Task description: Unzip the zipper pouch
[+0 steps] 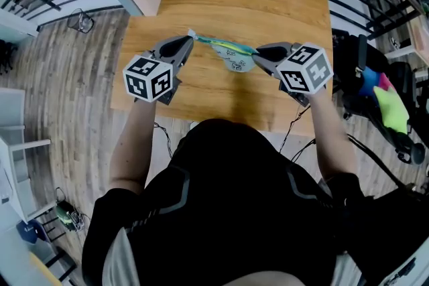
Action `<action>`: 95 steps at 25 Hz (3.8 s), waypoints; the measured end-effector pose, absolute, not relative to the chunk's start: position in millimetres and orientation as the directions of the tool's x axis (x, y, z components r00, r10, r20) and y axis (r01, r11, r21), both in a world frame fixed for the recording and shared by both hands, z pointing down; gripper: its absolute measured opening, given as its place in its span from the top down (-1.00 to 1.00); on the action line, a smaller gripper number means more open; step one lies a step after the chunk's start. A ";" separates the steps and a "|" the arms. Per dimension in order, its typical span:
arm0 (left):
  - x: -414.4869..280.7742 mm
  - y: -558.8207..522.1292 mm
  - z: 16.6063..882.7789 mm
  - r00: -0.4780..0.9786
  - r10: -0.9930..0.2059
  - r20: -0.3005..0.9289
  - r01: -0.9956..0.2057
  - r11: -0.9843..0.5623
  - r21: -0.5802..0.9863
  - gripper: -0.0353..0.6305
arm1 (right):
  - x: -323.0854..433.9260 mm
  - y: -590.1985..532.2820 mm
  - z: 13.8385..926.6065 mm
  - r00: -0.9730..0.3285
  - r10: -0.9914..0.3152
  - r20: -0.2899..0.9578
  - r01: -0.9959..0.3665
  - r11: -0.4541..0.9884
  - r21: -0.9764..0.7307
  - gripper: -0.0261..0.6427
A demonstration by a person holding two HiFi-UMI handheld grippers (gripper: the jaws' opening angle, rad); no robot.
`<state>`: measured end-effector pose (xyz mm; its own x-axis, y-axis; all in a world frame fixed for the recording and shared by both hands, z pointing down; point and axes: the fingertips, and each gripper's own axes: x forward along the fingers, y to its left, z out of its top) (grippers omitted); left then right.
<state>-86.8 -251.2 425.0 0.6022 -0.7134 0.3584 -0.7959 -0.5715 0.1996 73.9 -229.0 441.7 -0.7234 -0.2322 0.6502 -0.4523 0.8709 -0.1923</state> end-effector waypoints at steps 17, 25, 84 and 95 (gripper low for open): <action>-110.3 -306.9 464.0 0.484 -0.780 0.397 -0.870 -0.478 0.122 0.80 | 48.8 -309.5 489.5 -0.709 -0.304 0.637 -0.490 0.861 -0.135 0.77; -141.6 -289.2 536.6 0.434 -0.744 0.508 -0.895 -0.418 0.152 0.80 | 14.0 -297.4 563.4 -0.684 -0.252 0.684 -0.429 0.898 -0.098 0.77; -153.1 -227.3 622.4 0.414 -0.593 0.691 -0.898 -0.390 0.204 0.57 | 21.3 -235.5 633.6 -0.670 -0.183 0.719 -0.569 0.748 -0.340 0.56; -156.7 -243.1 482.0 0.436 -0.789 0.433 -0.898 -0.413 0.151 0.57 | 47.2 -270.0 478.3 -0.750 -0.413 0.516 -0.582 0.783 -0.221 0.57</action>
<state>-156.7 -243.1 482.0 0.4355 -0.7893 0.4328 -0.8982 -0.4128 0.1511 47.2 -270.0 478.3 -0.7504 -0.4126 0.5164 -0.5822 0.7825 -0.2207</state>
